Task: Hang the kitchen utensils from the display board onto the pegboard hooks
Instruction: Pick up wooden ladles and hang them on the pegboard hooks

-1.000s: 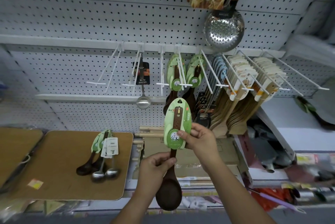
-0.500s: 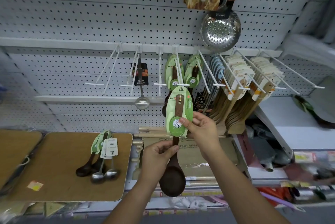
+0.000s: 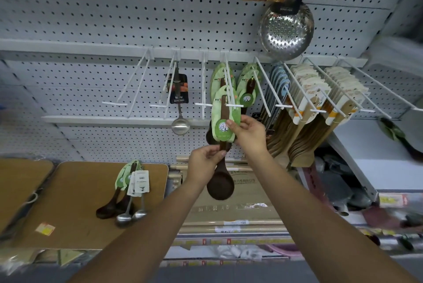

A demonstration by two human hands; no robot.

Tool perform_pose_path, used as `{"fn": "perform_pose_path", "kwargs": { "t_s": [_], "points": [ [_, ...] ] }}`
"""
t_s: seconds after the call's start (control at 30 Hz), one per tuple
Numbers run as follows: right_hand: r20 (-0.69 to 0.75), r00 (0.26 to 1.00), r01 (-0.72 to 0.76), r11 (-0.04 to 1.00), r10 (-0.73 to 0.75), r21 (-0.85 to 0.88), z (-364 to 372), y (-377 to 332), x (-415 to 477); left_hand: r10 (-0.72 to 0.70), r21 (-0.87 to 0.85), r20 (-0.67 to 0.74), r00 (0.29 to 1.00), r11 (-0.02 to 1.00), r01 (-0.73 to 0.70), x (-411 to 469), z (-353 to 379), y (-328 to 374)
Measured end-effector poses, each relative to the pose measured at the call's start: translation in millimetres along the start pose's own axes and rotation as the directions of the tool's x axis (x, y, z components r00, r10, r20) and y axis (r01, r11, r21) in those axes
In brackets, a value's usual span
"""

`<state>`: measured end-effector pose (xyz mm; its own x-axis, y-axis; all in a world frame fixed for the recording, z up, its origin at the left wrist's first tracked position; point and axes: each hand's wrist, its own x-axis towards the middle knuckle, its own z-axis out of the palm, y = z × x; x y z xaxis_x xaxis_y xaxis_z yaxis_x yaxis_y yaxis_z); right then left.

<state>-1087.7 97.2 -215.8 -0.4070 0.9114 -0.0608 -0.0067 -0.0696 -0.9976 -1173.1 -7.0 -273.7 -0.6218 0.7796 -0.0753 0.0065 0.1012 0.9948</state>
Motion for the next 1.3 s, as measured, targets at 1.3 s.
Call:
{"fn": "perform_pose_path", "kwargs": {
  "t_s": [1.3],
  "points": [
    [0.487, 0.872, 0.432, 0.397, 0.044, -0.810, -20.6, 52.6, 26.6, 0.077, 0.818, -0.037, 0.996, 0.575, -0.014, 9.3, -107.2, -18.1]
  ]
}}
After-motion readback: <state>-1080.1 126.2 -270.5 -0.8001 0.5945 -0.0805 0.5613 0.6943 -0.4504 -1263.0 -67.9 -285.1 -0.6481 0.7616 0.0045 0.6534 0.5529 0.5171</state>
